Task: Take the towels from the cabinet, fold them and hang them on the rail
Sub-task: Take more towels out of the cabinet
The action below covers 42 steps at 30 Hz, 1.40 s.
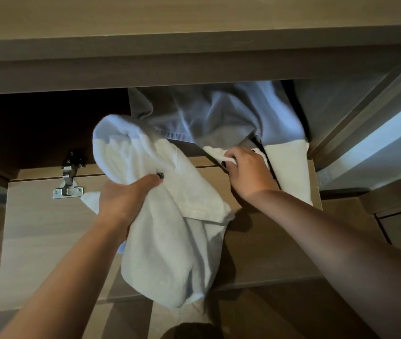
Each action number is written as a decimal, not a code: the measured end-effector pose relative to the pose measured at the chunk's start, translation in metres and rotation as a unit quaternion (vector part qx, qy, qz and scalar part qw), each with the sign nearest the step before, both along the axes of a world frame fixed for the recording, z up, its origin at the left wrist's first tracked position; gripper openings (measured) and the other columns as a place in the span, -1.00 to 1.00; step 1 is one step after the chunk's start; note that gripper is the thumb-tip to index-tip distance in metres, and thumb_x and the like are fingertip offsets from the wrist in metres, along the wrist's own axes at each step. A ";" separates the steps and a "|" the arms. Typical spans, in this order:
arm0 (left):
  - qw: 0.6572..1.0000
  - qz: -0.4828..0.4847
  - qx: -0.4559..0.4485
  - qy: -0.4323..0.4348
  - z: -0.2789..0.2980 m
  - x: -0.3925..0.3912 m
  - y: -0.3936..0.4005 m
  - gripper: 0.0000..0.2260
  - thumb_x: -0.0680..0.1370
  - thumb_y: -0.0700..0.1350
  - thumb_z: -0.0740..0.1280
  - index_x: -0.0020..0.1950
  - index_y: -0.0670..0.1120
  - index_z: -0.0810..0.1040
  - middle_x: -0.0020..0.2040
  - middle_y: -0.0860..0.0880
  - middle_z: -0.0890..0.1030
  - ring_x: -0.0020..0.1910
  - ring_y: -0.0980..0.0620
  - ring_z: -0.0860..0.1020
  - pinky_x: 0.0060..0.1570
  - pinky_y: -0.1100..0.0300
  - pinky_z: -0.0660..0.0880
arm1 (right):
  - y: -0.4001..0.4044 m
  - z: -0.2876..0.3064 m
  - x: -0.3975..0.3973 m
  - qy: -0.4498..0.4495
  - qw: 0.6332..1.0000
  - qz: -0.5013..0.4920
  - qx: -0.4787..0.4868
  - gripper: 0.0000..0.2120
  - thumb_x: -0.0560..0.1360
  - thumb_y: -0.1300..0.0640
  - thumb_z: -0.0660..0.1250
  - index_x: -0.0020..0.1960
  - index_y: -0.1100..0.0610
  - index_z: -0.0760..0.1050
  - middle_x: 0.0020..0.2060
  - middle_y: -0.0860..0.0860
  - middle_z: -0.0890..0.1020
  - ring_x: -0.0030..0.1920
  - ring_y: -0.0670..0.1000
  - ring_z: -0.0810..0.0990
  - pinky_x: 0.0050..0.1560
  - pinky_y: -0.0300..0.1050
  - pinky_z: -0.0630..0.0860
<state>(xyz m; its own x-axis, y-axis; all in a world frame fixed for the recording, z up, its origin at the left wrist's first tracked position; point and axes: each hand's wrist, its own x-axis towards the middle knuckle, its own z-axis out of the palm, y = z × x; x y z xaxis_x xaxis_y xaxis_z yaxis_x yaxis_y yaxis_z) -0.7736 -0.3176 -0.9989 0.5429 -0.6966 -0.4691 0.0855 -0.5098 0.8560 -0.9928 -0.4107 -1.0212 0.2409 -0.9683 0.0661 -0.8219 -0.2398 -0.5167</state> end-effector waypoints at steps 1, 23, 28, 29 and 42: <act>1.000 0.003 0.000 -0.005 0.000 0.002 0.000 -0.71 0.33 -0.05 0.58 -0.01 0.04 0.59 -0.07 0.03 0.68 -0.09 -0.03 0.65 -0.14 0.09 0.55 | 0.004 0.008 0.001 -0.033 0.999 0.009 0.001 -0.85 0.59 0.24 0.26 0.13 0.20 0.54 0.04 0.08 0.60 0.06 0.11 0.52 0.01 -0.10 0.32; 0.987 -0.044 0.041 -0.148 0.020 0.002 -0.026 -0.07 0.21 0.44 0.46 0.35 -0.15 0.36 0.16 -0.04 0.55 0.10 -0.10 0.54 0.15 0.04 0.47 | 0.067 0.072 0.022 -0.164 0.930 0.190 0.270 -0.79 0.52 0.23 0.39 0.10 0.01 0.64 -0.02 -0.16 0.68 0.02 -0.23 0.61 0.07 -0.34 0.52; 0.951 -0.099 0.088 -0.281 0.008 -0.009 -0.036 0.09 0.19 0.31 0.57 0.49 -0.18 0.14 0.42 -0.15 0.30 0.44 -0.14 0.28 0.36 -0.05 0.33 | 0.037 0.072 -0.004 -0.165 0.940 0.124 0.270 -0.68 0.54 0.23 0.37 0.26 0.01 0.54 0.14 -0.11 0.63 0.16 -0.18 0.58 0.08 -0.35 0.53; 0.948 -0.101 0.084 -0.290 0.006 -0.009 -0.036 0.07 0.21 0.27 0.58 0.49 -0.19 0.13 0.43 -0.15 0.29 0.45 -0.13 0.27 0.36 -0.06 0.32 | 0.025 0.069 -0.010 -0.153 0.969 0.058 0.183 -0.65 0.53 0.22 0.38 0.30 0.01 0.50 0.20 -0.10 0.57 0.22 -0.15 0.52 0.05 -0.41 0.47; 0.996 -0.009 0.012 -0.090 0.003 0.002 -0.001 -0.67 0.30 -0.05 0.62 -0.06 0.03 0.56 -0.14 0.10 0.62 -0.13 0.06 0.60 -0.03 0.13 0.50 | -0.048 0.026 -0.033 0.024 0.991 -0.132 0.011 -0.67 0.61 0.10 0.28 0.34 0.17 0.49 0.21 0.17 0.59 0.24 0.21 0.49 0.23 0.01 0.28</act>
